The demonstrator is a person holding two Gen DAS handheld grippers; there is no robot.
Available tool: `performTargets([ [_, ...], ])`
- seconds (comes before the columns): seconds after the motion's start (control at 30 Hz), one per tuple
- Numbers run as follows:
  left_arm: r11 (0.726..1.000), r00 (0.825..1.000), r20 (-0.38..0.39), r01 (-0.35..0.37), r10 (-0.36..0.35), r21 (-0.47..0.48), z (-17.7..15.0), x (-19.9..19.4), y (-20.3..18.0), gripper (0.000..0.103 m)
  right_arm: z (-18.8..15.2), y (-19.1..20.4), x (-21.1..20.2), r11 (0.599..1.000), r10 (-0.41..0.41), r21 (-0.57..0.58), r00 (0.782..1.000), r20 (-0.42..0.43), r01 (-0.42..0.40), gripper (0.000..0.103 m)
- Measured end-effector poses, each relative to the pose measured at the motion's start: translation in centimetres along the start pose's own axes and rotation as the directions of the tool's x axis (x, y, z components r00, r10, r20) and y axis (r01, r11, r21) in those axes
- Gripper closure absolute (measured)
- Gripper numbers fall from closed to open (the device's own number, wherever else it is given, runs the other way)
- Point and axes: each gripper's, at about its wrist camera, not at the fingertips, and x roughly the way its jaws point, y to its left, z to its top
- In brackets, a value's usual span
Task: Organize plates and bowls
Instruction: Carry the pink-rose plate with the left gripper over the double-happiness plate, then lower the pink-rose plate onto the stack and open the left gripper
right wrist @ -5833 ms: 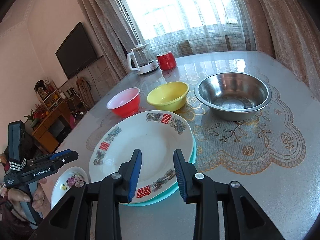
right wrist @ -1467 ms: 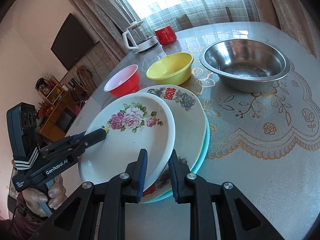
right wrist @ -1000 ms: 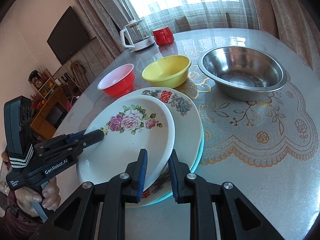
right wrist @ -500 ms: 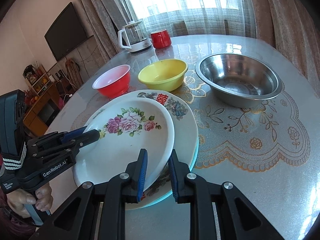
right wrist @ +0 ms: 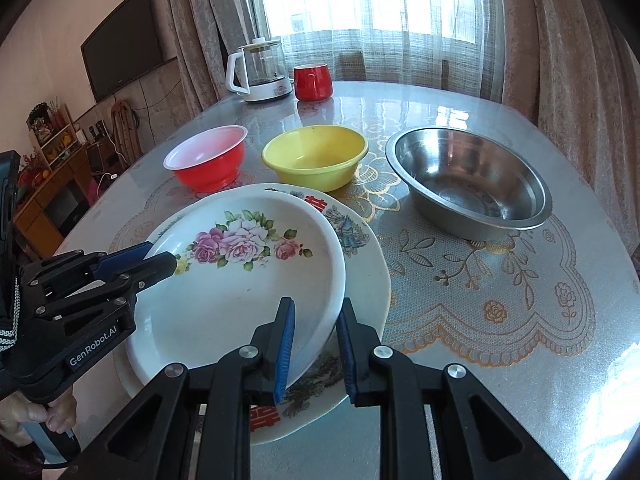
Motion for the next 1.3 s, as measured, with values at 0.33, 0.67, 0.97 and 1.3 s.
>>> performTargets([
  [0.33,1.000,1.000,0.001,-0.022,0.022,0.004,-0.2,0.0,-0.4,0.082,-0.1,0.7,0.5,0.998,-0.046,-0.029,0.998,0.031,0.047,0.076],
  [0.67,0.999,0.999,0.005,0.039,-0.039,-0.009,-0.8,-1.1,-0.7,0.082,-0.2,0.7,0.2,1.000,-0.024,0.006,1.000,0.021,0.024,0.073],
  [0.97,0.997,1.000,0.007,0.023,-0.023,-0.078,-1.8,-2.5,0.4,0.082,-0.8,1.4,0.0,0.998,-0.050,-0.023,0.998,0.038,0.051,0.069],
  [1.3,0.991,0.999,0.037,0.020,-0.016,-0.131,-2.2,-4.3,1.8,0.082,-1.2,1.3,-0.8,0.999,-0.031,-0.009,0.999,0.041,0.031,0.067],
])
